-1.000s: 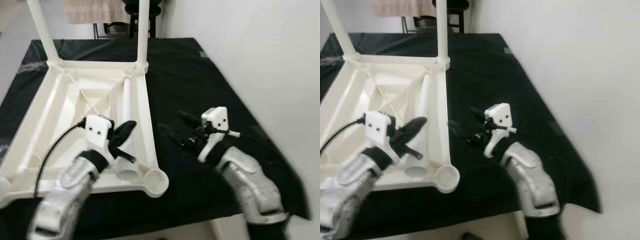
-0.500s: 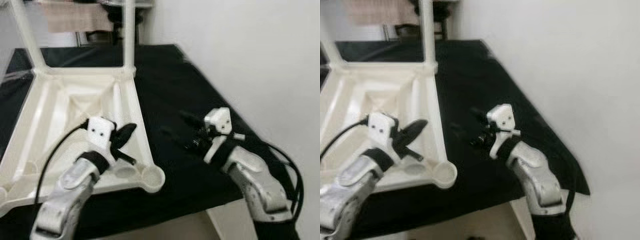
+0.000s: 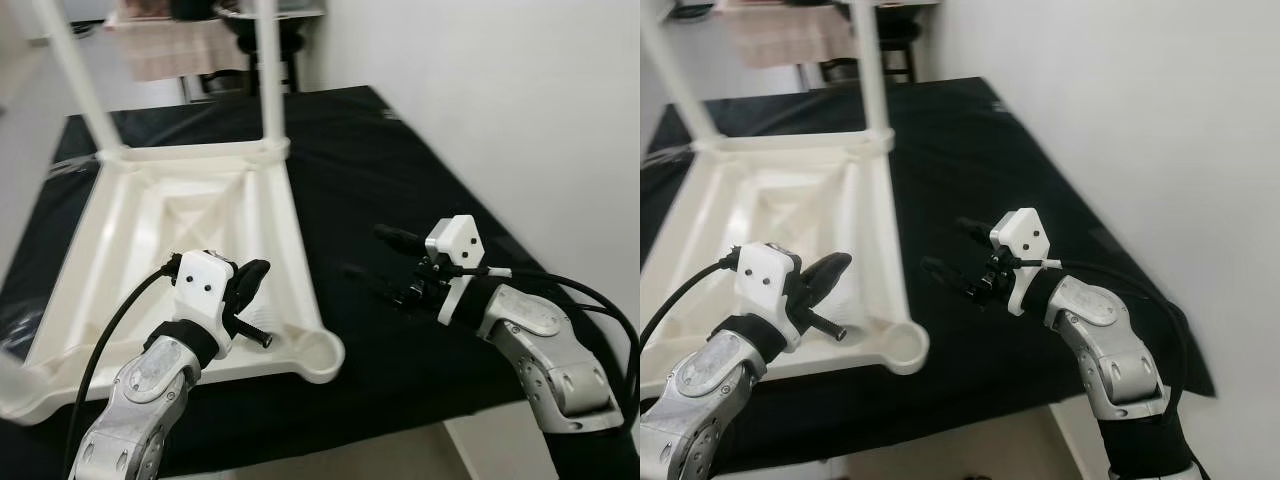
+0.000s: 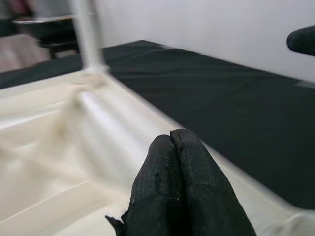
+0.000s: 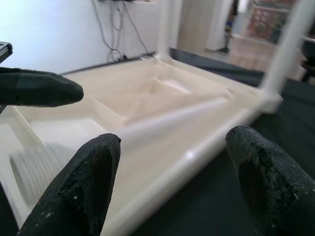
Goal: Building children table
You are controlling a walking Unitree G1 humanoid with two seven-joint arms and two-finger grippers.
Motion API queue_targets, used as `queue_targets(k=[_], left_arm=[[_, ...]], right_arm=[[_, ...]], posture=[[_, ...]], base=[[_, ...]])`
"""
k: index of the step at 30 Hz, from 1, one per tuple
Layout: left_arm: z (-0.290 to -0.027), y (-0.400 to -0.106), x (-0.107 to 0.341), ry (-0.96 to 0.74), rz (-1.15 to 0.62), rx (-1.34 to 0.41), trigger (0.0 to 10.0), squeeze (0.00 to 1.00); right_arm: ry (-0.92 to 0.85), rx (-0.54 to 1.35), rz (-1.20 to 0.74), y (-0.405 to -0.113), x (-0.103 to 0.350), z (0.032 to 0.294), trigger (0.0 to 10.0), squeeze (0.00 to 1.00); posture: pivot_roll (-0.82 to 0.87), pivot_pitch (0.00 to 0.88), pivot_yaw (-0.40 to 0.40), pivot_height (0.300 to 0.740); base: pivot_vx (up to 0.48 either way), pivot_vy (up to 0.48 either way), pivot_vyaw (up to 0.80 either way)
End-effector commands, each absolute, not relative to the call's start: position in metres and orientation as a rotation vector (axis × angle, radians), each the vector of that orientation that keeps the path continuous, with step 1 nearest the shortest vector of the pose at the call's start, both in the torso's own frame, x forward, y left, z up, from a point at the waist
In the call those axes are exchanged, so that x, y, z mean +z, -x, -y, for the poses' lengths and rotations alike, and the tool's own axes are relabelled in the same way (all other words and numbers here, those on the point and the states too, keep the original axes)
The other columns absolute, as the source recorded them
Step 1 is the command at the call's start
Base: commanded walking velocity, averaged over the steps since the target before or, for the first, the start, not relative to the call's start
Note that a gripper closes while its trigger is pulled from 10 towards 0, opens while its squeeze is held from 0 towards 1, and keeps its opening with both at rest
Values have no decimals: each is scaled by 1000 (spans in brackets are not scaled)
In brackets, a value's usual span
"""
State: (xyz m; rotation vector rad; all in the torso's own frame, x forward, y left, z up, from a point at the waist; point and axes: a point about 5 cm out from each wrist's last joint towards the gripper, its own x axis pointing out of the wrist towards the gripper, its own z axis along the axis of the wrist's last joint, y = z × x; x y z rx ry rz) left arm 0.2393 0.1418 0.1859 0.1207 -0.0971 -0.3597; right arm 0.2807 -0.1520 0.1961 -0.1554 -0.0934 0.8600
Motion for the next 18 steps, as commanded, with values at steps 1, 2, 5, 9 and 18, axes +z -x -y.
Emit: queue_targets(k=[1, 2, 5, 9, 18], left_arm=[[-143, -237, 184, -145, 80, -353, 10000, 0], [-142, -237, 184, -146, 79, -356, 10000, 0], [-139, -236, 184, -147, 79, -369, 10000, 0], [-137, -234, 183, -146, 73, -382, 10000, 0], [-134, -228, 178, -132, 35, -410, 10000, 0]], right_arm=[[155, 866, 92, -280, 193, 148, 10000, 0], [156, 865, 93, -280, 192, 148, 10000, 0], [165, 866, 97, -280, 193, 149, 10000, 0], [183, 883, 101, -278, 195, 152, 10000, 0], [256, 917, 117, -270, 204, 160, 10000, 0]], posture=[[14, 99, -65, 740], [14, 98, -64, 740], [14, 97, -61, 740], [15, 97, -62, 740], [11, 103, -65, 740]], base=[[0, 0, 0], [0, 0, 0], [0, 0, 0], [0, 0, 0], [0, 0, 0]])
